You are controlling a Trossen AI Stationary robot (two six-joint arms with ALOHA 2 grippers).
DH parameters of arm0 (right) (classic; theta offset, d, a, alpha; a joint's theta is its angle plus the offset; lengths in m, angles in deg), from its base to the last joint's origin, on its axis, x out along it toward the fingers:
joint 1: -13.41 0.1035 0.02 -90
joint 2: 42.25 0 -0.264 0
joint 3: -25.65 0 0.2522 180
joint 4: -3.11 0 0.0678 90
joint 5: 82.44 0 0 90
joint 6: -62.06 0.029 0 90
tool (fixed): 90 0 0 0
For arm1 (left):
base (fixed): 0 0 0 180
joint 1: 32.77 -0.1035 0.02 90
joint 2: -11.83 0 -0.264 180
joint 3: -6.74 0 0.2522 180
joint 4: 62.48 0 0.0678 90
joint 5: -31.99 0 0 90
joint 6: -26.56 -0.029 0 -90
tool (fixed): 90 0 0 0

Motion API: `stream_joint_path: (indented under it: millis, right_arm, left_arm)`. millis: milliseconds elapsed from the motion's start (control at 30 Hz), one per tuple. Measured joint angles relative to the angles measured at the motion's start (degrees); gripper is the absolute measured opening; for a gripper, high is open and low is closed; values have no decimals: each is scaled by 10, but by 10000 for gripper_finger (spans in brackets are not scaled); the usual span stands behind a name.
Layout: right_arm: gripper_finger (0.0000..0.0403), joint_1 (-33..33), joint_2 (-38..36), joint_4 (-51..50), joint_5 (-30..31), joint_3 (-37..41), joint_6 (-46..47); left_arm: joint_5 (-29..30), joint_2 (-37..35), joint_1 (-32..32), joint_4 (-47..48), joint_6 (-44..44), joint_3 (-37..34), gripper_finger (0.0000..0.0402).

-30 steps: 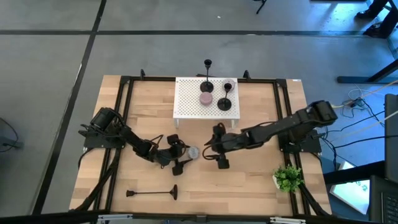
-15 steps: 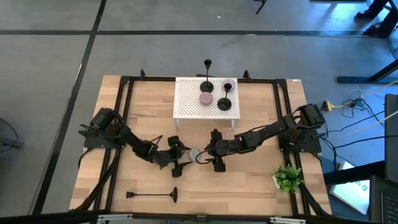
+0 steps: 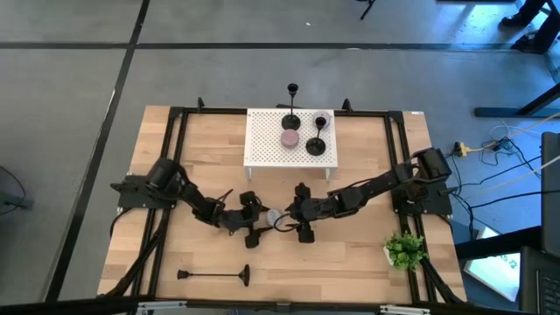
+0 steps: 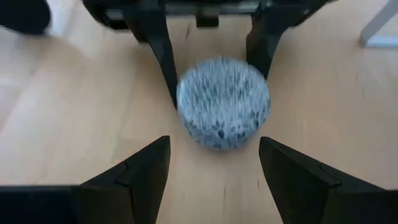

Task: Pick & Place candle stick holders
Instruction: Put the gray scented candle on the shelf

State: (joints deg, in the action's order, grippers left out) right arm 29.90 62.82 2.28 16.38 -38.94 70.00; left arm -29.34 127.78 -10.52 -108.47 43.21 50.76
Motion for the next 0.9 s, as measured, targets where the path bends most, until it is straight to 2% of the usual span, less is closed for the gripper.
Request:
stream_joint_path:
  millis: [133,400,900]
  right_arm:
    - [250,0,10,5,1,0,0]
    - [250,-8,36,30,16,0,0]
    - [250,-9,55,99,-2,0,2]
  left_arm:
    - [-9,22,-6,-37,-4,5,303]
    - [-16,25,-10,-37,-14,8,303]
    - [-17,25,-11,-35,-15,9,304]
